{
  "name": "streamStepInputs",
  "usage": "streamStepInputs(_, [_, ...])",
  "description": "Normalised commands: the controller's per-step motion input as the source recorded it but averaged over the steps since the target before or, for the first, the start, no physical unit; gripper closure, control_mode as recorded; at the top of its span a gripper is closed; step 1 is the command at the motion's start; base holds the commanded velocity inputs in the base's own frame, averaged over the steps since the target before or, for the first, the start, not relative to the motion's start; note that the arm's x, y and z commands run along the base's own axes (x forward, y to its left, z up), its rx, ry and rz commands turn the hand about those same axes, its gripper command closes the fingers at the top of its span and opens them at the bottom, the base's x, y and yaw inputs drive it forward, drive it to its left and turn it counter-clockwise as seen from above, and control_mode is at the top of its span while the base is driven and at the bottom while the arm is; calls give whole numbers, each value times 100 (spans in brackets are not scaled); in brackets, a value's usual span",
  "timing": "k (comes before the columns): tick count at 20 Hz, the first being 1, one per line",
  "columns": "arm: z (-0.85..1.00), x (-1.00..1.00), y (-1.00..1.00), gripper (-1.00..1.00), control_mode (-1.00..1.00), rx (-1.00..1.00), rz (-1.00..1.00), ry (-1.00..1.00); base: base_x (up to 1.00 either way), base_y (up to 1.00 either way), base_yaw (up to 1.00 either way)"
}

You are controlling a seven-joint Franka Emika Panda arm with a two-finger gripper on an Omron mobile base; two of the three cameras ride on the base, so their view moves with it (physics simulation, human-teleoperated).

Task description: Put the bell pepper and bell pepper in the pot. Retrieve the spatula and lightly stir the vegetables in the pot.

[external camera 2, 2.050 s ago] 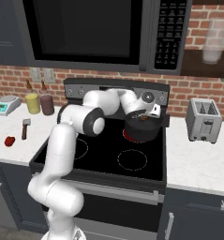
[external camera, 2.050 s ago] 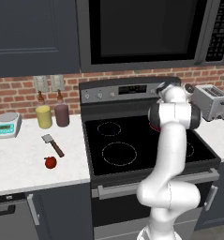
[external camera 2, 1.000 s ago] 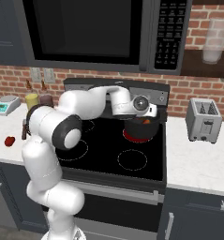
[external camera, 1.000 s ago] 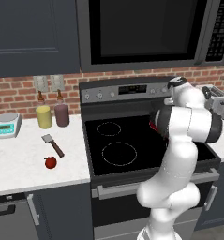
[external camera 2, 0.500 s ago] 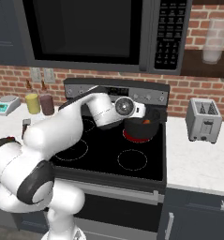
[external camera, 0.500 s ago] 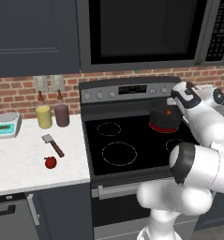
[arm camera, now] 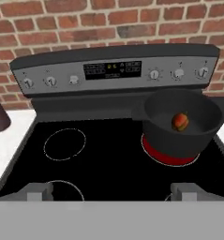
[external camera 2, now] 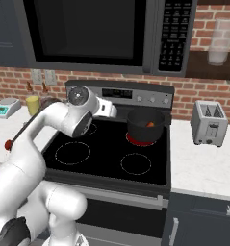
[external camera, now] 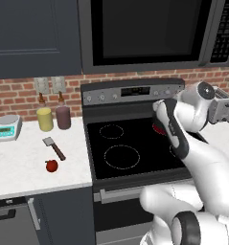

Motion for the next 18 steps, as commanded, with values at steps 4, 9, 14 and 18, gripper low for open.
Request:
streamStepInputs(4, [38,-54,93,-100,-100,0,0,25,0,0,0])
streamStepInputs(9, [24,-59,62,-100,-100,0,0,21,0,0,0])
streamStepInputs(14, [1,-53,65,-100,-100,0,2,18,0,0,0])
streamStepInputs(18, [0,-56,92,-100,-100,-2,3,10,0,0,0])
